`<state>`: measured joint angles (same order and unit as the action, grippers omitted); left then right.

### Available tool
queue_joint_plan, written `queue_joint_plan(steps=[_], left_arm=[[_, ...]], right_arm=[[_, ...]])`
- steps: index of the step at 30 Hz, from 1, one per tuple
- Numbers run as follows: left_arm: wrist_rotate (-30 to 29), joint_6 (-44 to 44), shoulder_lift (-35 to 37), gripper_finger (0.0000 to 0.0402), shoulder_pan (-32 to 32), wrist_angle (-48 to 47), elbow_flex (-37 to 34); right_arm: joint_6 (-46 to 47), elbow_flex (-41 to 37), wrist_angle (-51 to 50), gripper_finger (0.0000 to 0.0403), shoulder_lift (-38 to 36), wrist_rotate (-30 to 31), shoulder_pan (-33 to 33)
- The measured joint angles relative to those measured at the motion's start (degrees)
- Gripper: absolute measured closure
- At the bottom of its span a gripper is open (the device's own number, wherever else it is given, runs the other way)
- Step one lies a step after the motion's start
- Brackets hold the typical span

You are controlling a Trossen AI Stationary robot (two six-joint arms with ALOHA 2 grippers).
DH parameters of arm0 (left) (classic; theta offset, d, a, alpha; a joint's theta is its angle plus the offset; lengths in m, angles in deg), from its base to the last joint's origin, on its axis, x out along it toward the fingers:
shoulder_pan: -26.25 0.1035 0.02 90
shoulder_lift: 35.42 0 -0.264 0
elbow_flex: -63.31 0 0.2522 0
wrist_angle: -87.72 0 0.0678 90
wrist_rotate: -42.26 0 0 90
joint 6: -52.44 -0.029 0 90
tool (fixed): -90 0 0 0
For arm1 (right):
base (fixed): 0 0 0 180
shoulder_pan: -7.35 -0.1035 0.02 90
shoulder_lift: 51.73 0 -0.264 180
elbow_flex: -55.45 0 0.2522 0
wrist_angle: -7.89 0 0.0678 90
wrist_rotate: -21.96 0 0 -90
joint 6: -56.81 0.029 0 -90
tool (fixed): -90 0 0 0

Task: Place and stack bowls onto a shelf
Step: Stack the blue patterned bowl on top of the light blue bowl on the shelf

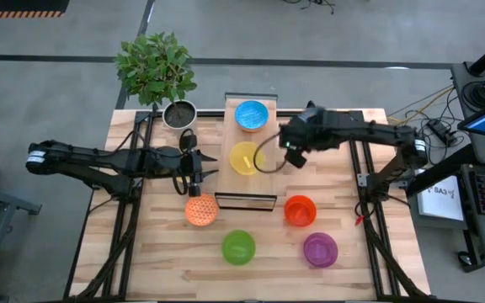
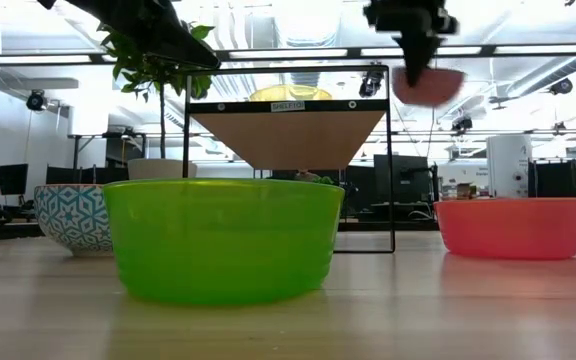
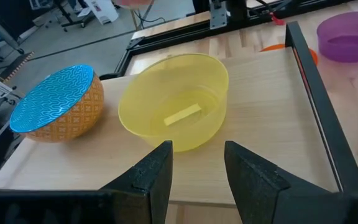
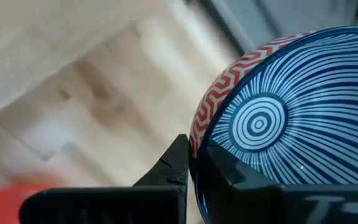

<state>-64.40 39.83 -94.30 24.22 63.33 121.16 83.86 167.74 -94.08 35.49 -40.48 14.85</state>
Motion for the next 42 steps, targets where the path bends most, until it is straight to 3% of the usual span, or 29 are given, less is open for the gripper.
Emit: queue_joint_plan(steps=[6,10,15,21,29,42], left_arm=[[0.0,-0.4,-0.1,0.0272,0.0,0.0,0.0],[0.0,-0.4,-0.1,0.0272,0.0,-0.1,0.0],[0.0,-0.4,-0.1,0.0272,0.0,-0.2,0.0],[0.0,-0.4,-0.1,0.0272,0.0,-1.4,-0.2],[-3.4,-0.7,-0.1,0.0272,0.0,-1.6,-1.3],[-3.8,-0.7,-0.1,0.0272,0.0,-1.6,-1.3]], right_arm=[[-36.2,7.5,8.1,0.039,0.3,0.5,1.6],[-46.6,12.3,16.0,0.039,2.5,-4.1,3.9],[-52.0,18.1,19.5,0.039,7.8,-15.0,7.4],[-59.7,24.9,17.2,0.039,15.4,-21.8,10.3],[-62.9,34.7,9.1,0.039,22.9,-23.5,12.7],[-65.6,35.4,6.9,0.039,25.9,-23.5,13.6]])
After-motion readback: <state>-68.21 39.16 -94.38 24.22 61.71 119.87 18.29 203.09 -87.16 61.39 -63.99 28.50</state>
